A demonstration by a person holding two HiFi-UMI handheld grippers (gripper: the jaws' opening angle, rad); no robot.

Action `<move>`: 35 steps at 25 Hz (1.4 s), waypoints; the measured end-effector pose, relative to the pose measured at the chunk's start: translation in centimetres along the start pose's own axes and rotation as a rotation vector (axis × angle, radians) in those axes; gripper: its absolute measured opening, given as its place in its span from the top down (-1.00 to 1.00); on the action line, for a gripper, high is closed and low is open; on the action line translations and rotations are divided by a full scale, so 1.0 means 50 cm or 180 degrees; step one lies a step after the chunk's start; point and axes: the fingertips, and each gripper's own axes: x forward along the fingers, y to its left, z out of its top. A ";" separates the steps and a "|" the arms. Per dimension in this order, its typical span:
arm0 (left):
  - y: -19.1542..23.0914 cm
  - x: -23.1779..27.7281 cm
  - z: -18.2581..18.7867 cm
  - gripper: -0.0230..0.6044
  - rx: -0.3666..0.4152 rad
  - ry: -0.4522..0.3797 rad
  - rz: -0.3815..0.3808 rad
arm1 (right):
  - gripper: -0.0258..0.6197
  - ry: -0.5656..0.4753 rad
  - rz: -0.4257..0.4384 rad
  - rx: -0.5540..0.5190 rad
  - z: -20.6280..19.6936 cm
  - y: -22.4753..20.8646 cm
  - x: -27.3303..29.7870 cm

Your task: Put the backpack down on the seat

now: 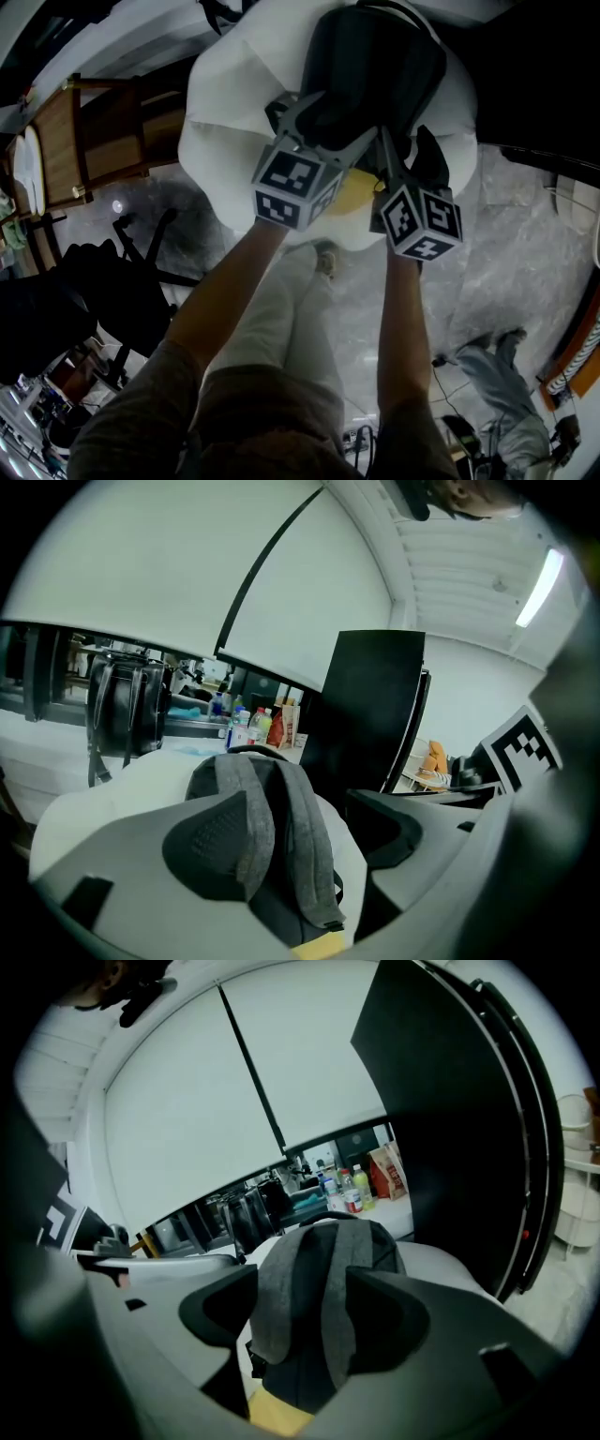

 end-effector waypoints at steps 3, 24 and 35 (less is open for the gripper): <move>-0.008 -0.033 0.026 0.28 -0.0080 -0.0081 0.0095 | 0.30 0.0046 0.0138 0.0003 0.010 0.028 -0.027; -0.237 -0.463 0.275 0.93 -0.0540 0.0294 0.0057 | 0.92 0.0276 0.0559 0.0089 0.230 0.349 -0.440; -0.351 -0.655 0.366 0.93 -0.0233 -0.0100 -0.0442 | 0.92 -0.0114 0.1259 -0.0430 0.320 0.484 -0.661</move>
